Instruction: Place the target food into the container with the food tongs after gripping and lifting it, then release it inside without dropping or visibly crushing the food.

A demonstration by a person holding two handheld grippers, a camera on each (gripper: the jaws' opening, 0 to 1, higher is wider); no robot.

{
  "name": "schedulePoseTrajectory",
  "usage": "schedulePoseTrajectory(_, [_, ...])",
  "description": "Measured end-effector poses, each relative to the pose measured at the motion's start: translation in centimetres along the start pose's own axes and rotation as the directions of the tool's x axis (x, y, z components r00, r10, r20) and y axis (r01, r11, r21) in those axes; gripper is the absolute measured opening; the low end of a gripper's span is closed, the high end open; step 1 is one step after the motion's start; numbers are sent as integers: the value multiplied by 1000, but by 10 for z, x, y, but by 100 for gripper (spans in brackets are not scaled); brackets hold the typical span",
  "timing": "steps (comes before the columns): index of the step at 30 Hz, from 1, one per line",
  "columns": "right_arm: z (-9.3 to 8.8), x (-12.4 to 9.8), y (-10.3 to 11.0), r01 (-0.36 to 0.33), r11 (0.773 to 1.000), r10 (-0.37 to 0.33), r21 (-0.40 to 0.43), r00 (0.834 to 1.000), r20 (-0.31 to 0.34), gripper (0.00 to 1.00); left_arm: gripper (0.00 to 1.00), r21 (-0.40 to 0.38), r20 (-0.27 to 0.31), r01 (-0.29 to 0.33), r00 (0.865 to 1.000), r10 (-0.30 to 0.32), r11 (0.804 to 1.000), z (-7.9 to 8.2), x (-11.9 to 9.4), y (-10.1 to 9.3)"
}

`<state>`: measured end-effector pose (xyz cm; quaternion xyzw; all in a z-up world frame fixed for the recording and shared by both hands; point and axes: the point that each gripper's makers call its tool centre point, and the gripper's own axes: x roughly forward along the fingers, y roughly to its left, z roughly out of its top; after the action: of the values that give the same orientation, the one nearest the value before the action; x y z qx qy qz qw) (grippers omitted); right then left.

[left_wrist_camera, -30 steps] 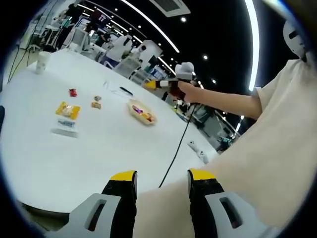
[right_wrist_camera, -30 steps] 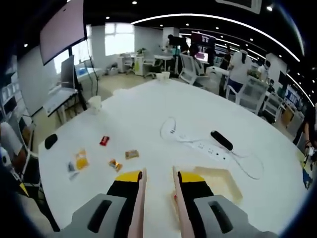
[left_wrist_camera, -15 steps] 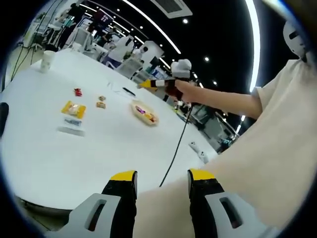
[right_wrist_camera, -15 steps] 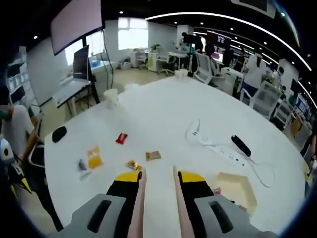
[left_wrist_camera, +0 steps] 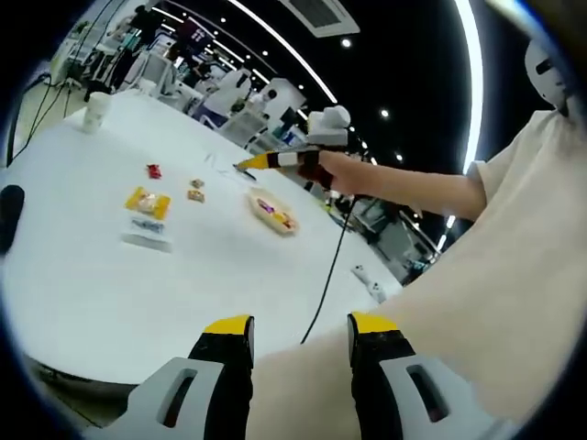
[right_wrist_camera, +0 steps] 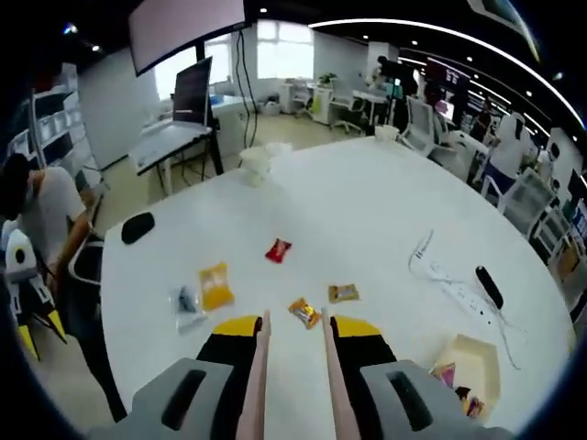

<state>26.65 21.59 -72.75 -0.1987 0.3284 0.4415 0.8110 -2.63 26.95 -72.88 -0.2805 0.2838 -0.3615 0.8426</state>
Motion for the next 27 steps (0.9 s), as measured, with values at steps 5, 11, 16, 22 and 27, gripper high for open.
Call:
schedulePoseTrajectory(5, [7, 11, 15, -33, 999, 33, -35, 999, -7, 29, 40, -10, 8, -8, 1000, 8, 1000, -2, -5, 4])
schedulePoseTrajectory(11, [12, 27, 15, -66, 994, 64, -86, 998, -28, 29, 40, -22, 29, -24, 999, 25, 999, -1, -10, 9])
schedulePoseTrajectory(16, [11, 36, 20, -97, 987, 92, -125, 995, -49, 29, 40, -32, 39, -29, 999, 31, 999, -1, -9, 10])
schedulePoseTrajectory(22, [6, 46, 26, -125, 981, 116, -148, 991, -68, 29, 40, -38, 47, -34, 998, 35, 999, 1, -11, 11])
schedulePoseTrajectory(27, [6, 53, 39, -150, 976, 138, -159, 987, -80, 30, 40, -41, 49, -43, 998, 45, 998, 2, -14, 13])
